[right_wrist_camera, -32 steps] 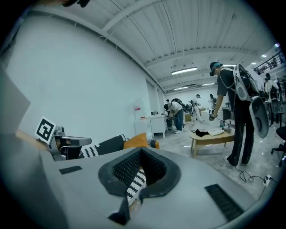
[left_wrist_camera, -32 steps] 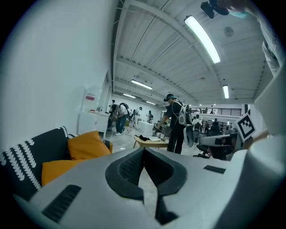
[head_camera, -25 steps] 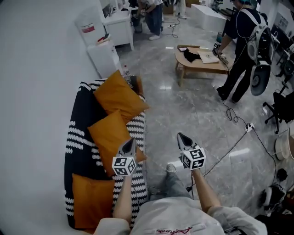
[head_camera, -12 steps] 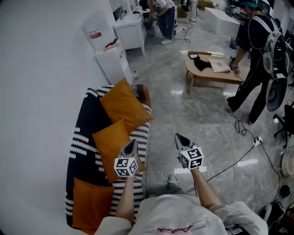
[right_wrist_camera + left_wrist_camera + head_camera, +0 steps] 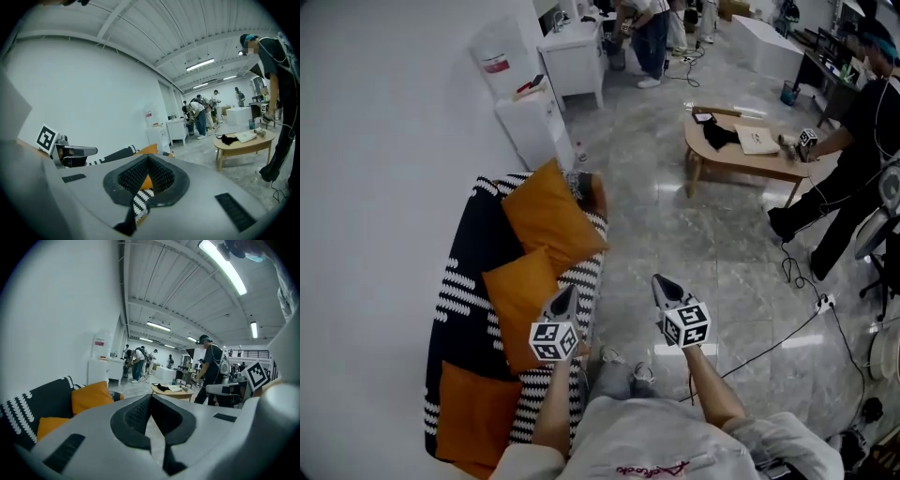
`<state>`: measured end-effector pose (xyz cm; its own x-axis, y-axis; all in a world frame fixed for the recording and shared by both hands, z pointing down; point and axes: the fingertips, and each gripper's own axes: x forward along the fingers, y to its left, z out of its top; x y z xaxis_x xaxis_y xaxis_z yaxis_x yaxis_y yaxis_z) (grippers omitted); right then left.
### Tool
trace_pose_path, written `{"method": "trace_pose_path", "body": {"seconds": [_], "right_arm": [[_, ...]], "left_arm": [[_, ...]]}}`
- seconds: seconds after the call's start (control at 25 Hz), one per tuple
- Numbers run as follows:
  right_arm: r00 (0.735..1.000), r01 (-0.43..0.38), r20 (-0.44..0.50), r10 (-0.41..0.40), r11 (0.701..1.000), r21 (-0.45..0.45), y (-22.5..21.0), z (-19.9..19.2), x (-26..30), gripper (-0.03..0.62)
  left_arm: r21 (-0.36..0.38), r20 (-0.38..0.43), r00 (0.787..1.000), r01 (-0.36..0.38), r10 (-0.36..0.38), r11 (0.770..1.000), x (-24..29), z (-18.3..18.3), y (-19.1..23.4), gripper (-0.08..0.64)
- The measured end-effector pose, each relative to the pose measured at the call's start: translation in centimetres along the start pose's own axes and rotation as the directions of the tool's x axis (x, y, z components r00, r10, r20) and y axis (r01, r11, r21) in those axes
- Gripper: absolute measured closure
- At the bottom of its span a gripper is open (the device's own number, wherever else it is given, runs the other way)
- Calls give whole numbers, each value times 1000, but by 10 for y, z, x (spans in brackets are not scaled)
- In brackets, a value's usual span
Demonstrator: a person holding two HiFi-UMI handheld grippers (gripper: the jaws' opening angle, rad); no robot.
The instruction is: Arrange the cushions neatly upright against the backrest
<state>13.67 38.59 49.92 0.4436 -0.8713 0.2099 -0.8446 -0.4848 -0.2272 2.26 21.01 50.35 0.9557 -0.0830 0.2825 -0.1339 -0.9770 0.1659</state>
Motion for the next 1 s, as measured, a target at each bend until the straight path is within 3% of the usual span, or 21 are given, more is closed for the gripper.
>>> {"method": "trace_pose_path", "body": {"seconds": [0.36,0.56,0.84,1.0], "right_arm": [[999,-34,-7,34,999,-31,-12,24,53,565],[998,-65,-25,64,996,-57,-1,32,100,565],[988,-145,-64,140,985,-95,32,44,177,565],[972,-221,-103,209,968,-121,74,46,230,565]], "left_arm": [[-36,9,1000,-15,15,999,38,8,29,531],[-51,23,999,-39,41,998,50,16,67,531],[-107,38,991,-126,131,986,47,23,142,531],[-147,50,976,-204,213,968,24,24,194,531]]}}
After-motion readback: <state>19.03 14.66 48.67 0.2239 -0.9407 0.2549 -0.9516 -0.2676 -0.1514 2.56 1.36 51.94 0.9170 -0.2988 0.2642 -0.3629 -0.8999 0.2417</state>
